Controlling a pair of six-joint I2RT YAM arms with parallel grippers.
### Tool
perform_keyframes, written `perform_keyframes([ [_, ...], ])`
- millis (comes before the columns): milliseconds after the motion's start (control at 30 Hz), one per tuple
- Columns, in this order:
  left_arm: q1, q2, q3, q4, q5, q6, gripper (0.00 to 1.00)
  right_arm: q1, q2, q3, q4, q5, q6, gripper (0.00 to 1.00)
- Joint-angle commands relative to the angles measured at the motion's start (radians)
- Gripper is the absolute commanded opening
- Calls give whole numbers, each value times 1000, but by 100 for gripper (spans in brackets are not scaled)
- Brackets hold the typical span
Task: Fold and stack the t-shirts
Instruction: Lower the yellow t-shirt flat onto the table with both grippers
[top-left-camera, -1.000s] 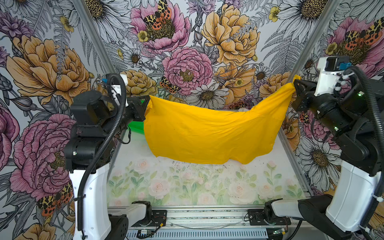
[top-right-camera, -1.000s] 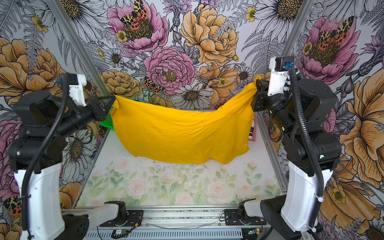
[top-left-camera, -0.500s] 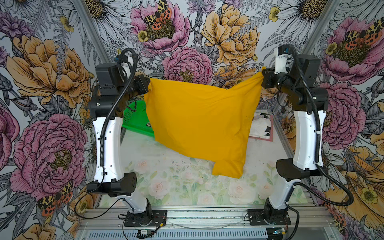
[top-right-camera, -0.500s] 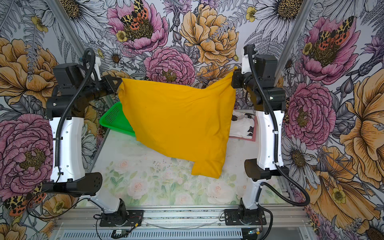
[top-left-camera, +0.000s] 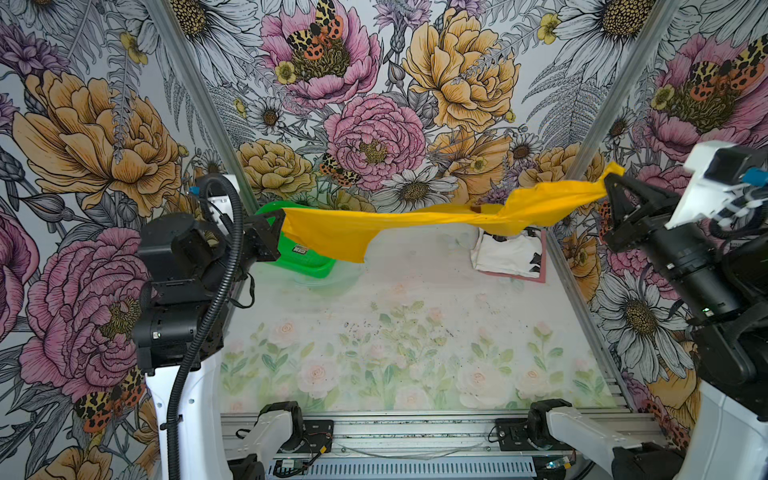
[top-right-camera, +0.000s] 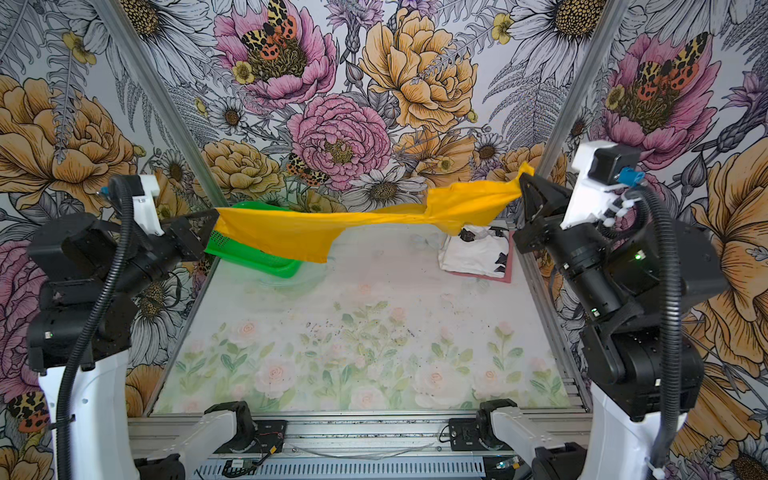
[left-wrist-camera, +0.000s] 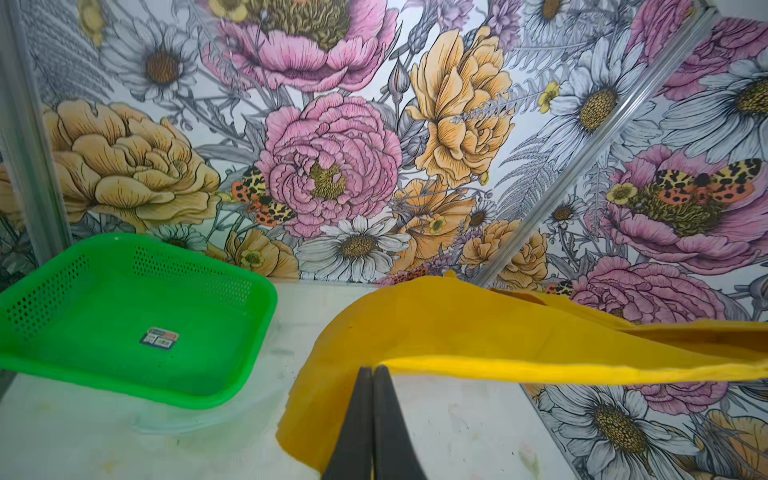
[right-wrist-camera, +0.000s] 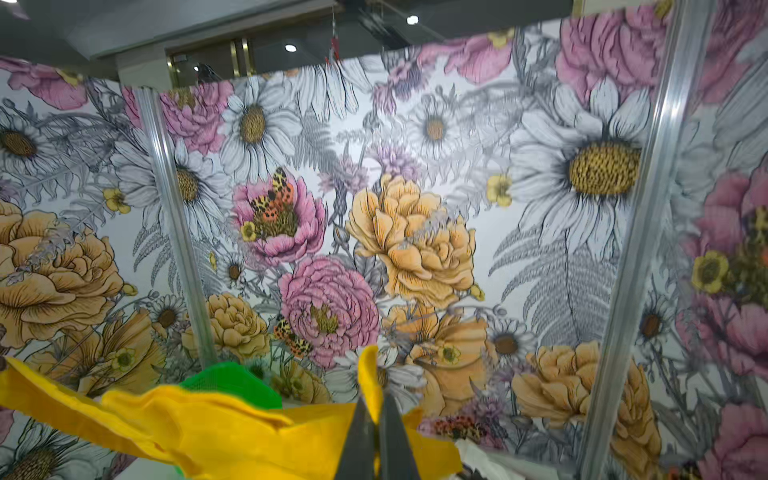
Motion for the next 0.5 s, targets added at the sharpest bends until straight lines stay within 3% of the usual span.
perform_keyframes([
  [0,-30,-98,-231,45,12,-24,0,-1,-136,-357,-31,55,94,0],
  [133,-172,-228,-481,73,-58,-100,0,-1,-332,-684,-71,56,227,0],
  [200,-310,-295,-586,81,-146,-163,0,1,-413,-796,-97,39,291,0],
  [333,-546,-411,-728,80,-327,-274,0,3,-494,-856,-196,112,311,0],
  [467,-673,-449,-831,72,-448,-363,0,2,-508,-868,-246,175,315,0],
])
